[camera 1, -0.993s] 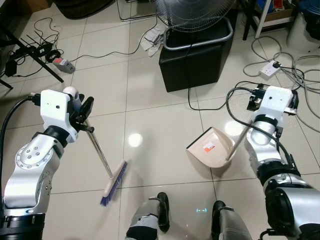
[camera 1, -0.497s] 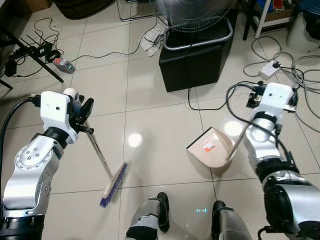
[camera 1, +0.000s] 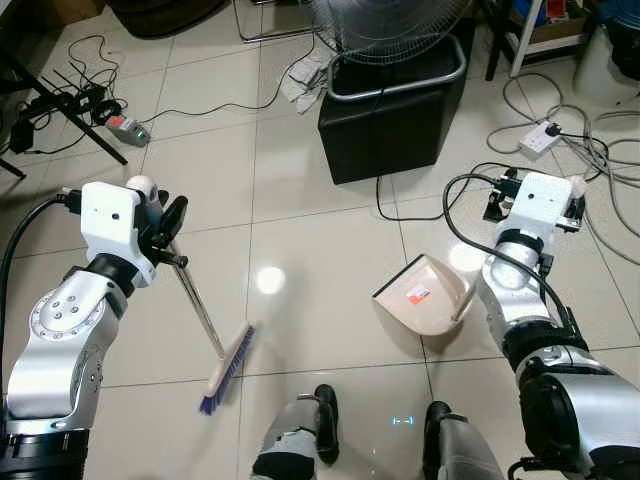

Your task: Sweep floor

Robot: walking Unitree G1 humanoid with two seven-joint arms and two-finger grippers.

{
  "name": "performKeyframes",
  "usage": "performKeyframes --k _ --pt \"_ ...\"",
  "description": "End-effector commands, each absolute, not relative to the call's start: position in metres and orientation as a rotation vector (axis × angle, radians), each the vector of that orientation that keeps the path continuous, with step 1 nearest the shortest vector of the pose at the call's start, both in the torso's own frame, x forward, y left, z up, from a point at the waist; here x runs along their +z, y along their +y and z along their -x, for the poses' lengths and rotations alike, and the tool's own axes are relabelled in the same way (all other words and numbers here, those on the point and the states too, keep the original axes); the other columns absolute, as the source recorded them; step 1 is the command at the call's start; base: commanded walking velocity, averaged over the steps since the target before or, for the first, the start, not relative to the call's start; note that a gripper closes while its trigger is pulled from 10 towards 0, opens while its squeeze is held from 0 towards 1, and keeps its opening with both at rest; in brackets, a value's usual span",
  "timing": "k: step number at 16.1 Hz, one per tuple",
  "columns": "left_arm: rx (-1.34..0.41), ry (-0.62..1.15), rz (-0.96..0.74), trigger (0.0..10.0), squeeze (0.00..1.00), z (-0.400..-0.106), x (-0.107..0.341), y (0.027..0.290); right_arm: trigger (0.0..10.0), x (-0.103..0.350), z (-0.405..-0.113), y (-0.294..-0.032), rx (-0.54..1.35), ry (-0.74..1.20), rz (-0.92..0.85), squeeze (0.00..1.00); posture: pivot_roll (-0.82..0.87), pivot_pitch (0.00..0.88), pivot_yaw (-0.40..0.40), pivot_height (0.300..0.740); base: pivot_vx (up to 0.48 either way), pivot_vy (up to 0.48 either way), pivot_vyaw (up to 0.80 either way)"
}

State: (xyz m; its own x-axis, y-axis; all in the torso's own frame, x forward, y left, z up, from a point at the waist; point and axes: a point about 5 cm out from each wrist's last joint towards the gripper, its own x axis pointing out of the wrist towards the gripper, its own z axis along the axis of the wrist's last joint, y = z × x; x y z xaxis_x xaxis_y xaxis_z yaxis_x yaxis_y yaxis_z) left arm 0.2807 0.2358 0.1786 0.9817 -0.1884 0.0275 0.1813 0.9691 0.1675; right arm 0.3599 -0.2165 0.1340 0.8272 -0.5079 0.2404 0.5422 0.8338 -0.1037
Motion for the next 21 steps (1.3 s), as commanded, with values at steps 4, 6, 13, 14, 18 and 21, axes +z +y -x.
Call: performKeyframes --k 4,6,13,14,18,21 --pt "-0.164 -0.069 -0.195 10.0 0.00 -0.2771 0.1877 0.2421 10.0 0.1278 -0.3566 -0.2191 -0.566 -0.188 0.174 0.00 0.26 0.243 0.242 0.740 0.000 0.000 0.00" --pt "-0.163 -0.069 -0.197 10.0 0.00 -0.2766 0.1879 0.2427 1.0 0.1284 -0.3564 -0.2216 -0.562 -0.192 0.179 0.00 0.26 0.242 0.241 0.740 0.000 0.000 0.00" --pt "-0.162 -0.071 -0.196 10.0 0.00 -0.2763 0.1877 0.2425 0.0 0.1261 -0.3551 -0.2202 -0.547 -0.193 0.169 0.00 0.26 0.236 0.239 0.740 0.000 0.000 0.00" --pt "-0.162 -0.071 -0.197 10.0 0.00 -0.2764 0.1880 0.2428 0.0 0.1259 -0.3551 -0.2194 -0.545 -0.193 0.168 0.00 0.26 0.236 0.239 0.740 0.000 0.000 0.00" --pt "-0.161 -0.074 -0.197 10.0 0.00 -0.2767 0.1894 0.2431 0.0 0.1245 -0.3548 -0.2177 -0.543 -0.189 0.159 0.00 0.26 0.236 0.238 0.740 0.000 0.000 0.00" --pt "-0.161 -0.073 -0.196 10.0 0.00 -0.2766 0.1887 0.2418 0.0 0.1230 -0.3539 -0.2179 -0.544 -0.186 0.157 0.00 0.26 0.238 0.238 0.740 0.000 0.000 0.00"
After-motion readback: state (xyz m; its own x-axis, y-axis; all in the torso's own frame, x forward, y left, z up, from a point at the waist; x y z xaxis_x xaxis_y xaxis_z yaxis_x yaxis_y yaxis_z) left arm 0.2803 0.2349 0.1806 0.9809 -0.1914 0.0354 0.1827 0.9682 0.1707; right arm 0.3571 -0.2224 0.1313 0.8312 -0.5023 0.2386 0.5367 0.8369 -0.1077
